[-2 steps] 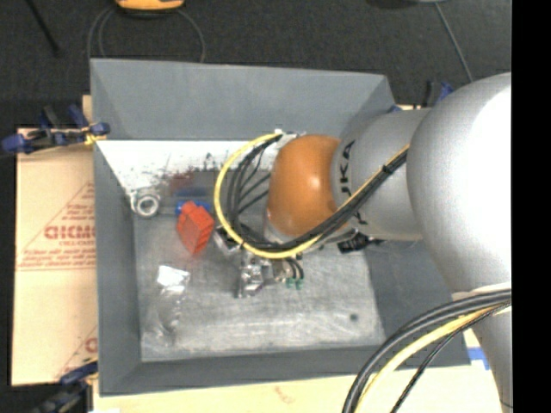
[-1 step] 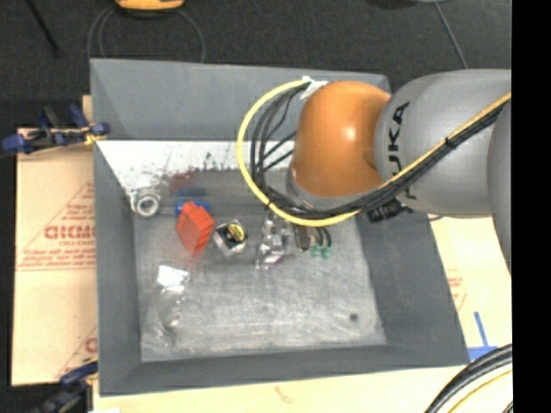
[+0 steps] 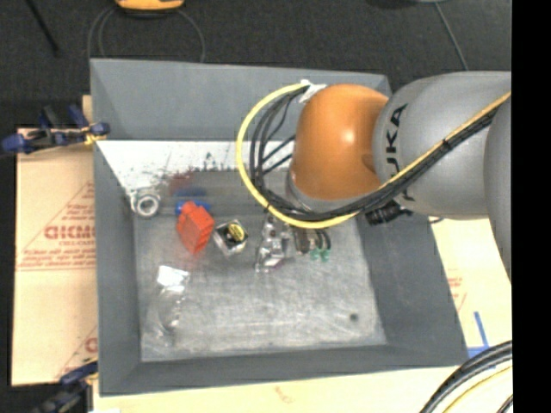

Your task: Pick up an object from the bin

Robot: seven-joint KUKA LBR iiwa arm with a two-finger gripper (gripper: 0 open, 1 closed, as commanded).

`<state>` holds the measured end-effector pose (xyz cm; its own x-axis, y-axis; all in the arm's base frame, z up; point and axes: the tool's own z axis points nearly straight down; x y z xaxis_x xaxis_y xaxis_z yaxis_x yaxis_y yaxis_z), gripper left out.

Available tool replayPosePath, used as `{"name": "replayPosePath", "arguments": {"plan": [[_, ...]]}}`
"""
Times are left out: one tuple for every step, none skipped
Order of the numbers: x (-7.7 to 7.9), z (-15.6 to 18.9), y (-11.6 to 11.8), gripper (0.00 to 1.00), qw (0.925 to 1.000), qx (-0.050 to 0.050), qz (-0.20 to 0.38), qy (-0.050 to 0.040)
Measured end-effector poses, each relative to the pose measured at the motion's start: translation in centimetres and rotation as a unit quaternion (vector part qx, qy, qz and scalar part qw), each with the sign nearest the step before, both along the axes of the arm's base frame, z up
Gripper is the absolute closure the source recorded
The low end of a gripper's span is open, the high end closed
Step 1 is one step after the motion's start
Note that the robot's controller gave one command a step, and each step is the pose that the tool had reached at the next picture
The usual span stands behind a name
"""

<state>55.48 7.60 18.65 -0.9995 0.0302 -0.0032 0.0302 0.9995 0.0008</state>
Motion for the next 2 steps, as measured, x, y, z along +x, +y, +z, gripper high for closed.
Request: {"name": "replayPosePath", "arguments": {"plan": [[0.0,0.0,0.0,1.0,1.0,0.0,0.0,0.0],[-1.1,2.5,0.3,1.0,0.9998,0.0,0.018,-0.0017]]}}
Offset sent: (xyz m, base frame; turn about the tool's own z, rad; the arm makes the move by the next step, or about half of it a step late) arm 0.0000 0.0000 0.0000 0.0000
